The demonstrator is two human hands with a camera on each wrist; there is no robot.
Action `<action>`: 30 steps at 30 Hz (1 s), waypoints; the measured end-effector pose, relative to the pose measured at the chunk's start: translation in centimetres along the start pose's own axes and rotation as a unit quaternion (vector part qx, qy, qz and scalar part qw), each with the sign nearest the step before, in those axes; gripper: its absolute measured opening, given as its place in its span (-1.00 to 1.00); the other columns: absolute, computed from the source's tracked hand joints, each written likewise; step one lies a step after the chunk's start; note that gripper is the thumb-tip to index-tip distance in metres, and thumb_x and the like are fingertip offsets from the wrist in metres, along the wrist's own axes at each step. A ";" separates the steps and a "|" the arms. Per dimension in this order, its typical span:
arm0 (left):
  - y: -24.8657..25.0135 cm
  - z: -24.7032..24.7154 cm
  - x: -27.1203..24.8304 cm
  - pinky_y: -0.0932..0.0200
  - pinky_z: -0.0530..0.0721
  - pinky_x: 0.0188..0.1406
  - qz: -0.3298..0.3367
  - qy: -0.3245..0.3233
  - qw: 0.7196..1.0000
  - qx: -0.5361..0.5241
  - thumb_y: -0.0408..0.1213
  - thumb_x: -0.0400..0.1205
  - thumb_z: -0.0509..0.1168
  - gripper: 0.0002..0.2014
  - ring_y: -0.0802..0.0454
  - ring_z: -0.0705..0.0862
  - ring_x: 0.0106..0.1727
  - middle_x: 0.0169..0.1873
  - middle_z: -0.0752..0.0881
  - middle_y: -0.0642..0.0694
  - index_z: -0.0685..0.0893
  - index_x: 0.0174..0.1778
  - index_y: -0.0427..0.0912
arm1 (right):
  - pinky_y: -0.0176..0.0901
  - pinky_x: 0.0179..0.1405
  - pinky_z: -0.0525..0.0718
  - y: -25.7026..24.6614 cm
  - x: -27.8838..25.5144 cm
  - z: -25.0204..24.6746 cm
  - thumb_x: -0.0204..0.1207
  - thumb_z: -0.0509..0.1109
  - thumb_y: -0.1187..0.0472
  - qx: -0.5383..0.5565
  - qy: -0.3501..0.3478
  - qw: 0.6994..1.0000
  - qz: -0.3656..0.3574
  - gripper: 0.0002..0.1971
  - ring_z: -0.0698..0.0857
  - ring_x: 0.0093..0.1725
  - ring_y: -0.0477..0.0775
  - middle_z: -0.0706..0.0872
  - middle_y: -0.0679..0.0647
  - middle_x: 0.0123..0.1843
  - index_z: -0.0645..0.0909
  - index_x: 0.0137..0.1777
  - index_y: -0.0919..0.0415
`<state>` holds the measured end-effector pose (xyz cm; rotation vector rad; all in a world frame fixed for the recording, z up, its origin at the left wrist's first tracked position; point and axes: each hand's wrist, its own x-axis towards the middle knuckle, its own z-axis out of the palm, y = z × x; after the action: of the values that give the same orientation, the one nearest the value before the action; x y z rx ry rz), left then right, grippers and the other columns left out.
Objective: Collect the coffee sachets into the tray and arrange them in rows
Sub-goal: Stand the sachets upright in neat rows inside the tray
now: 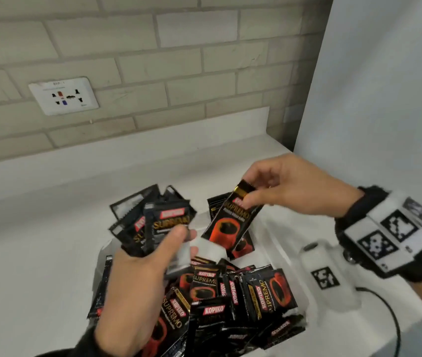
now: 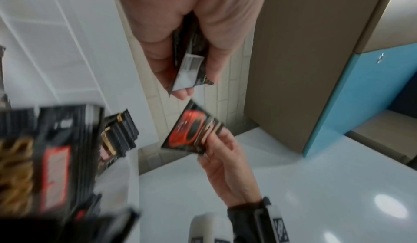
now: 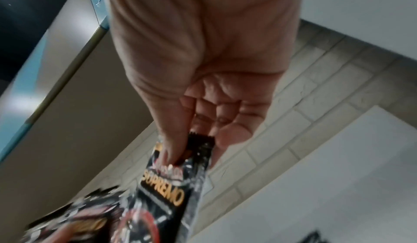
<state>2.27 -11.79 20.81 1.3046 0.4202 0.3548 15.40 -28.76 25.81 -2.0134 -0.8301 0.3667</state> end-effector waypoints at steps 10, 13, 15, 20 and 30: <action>1.4 -2.5 0.4 0.30 0.68 -0.58 0.008 0.040 0.996 -0.076 -0.28 0.32 0.34 -0.74 0.00 0.79 -0.43 -0.38 0.81 -0.19 0.69 -0.10 -0.24 | -0.40 -0.38 0.35 4.8 4.0 2.6 0.50 0.38 0.23 -0.406 -0.210 0.889 0.011 -0.92 0.52 -0.17 -0.06 0.52 -0.13 -0.25 0.53 -0.09 0.07; 1.1 -2.7 0.4 0.27 0.70 -0.56 0.007 0.039 0.997 -0.072 -0.29 0.30 0.34 -0.71 -0.02 0.78 -0.44 -0.37 0.81 -0.20 0.69 -0.07 -0.28 | -0.34 -0.43 0.33 5.1 4.5 3.9 0.50 0.36 0.24 -0.455 -0.235 0.859 -0.014 -0.91 0.50 -0.17 -0.01 0.52 -0.05 -0.22 0.53 -0.03 0.13; 1.1 -2.8 0.5 0.29 0.69 -0.57 0.005 0.045 0.996 -0.074 -0.30 0.28 0.35 -0.70 -0.01 0.78 -0.44 -0.39 0.81 -0.19 0.69 -0.08 -0.28 | -0.23 -0.40 0.37 5.0 4.6 4.5 0.49 0.40 0.18 -0.497 -0.249 0.831 -0.026 -0.82 0.50 -0.15 0.02 0.62 0.05 -0.06 0.54 0.05 0.14; 0.8 -2.8 0.8 0.30 0.67 -0.59 0.006 0.049 0.996 -0.075 -0.31 0.25 0.35 -0.69 -0.02 0.78 -0.45 -0.40 0.81 -0.20 0.69 -0.08 -0.23 | -0.14 -0.23 0.36 5.5 5.0 4.9 0.52 0.35 0.07 -0.579 -0.210 0.784 -0.078 -0.74 0.65 0.04 0.15 0.67 0.05 0.11 0.52 0.16 0.12; 0.3 -2.6 1.0 0.25 0.69 -0.57 0.003 0.047 0.995 -0.089 -0.16 0.05 0.59 -0.48 -0.08 0.79 -0.44 -0.33 0.80 -0.30 0.71 -0.09 -0.24 | -0.15 -0.31 0.34 6.1 5.1 5.6 0.55 0.26 0.09 -0.596 -0.133 0.783 -0.114 -0.73 0.63 0.03 0.20 0.64 0.07 0.08 0.46 0.20 0.16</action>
<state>1.88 -9.05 20.42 1.1173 0.4547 0.4499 18.59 -23.99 17.91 -2.9778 -1.7693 -0.0936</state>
